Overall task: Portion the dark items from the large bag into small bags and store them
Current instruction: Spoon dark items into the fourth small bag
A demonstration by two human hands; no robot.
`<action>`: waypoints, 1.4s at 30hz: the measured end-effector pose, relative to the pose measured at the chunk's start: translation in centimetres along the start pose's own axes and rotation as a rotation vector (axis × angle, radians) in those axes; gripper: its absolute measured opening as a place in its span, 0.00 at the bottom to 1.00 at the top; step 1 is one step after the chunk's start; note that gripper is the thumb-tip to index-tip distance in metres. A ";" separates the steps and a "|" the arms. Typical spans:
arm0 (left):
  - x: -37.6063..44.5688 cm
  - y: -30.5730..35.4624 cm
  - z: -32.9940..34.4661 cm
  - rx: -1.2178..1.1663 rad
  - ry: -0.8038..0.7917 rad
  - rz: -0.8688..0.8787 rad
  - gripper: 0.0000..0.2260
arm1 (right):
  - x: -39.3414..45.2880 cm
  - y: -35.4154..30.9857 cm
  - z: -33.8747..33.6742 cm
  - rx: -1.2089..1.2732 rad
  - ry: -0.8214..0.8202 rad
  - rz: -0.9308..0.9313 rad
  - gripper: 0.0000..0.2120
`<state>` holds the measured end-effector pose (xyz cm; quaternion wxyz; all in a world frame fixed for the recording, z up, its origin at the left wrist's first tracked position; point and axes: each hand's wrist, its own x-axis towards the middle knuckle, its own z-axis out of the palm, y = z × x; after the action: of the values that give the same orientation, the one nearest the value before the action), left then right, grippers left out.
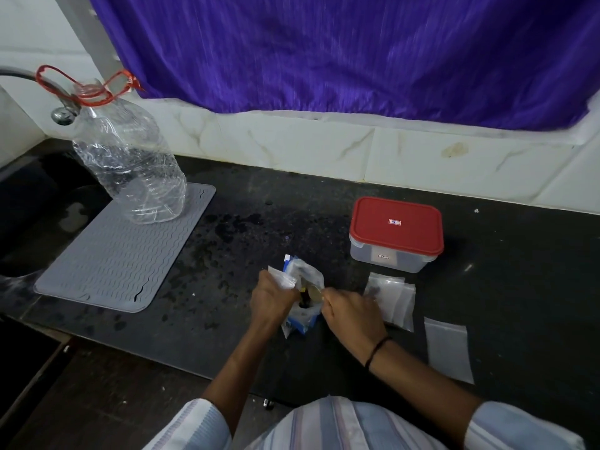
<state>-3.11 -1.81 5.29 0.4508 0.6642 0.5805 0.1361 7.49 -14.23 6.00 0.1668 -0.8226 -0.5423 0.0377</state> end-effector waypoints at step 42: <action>-0.7 -0.4 -2.2 -0.068 0.157 0.614 0.17 | -1.4 -0.2 -7.9 1.270 0.044 0.431 0.10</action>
<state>-5.08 -1.50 6.46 0.3644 0.7804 0.3810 0.3362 8.71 -17.27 13.34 0.6182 -0.6553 -0.2350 0.3650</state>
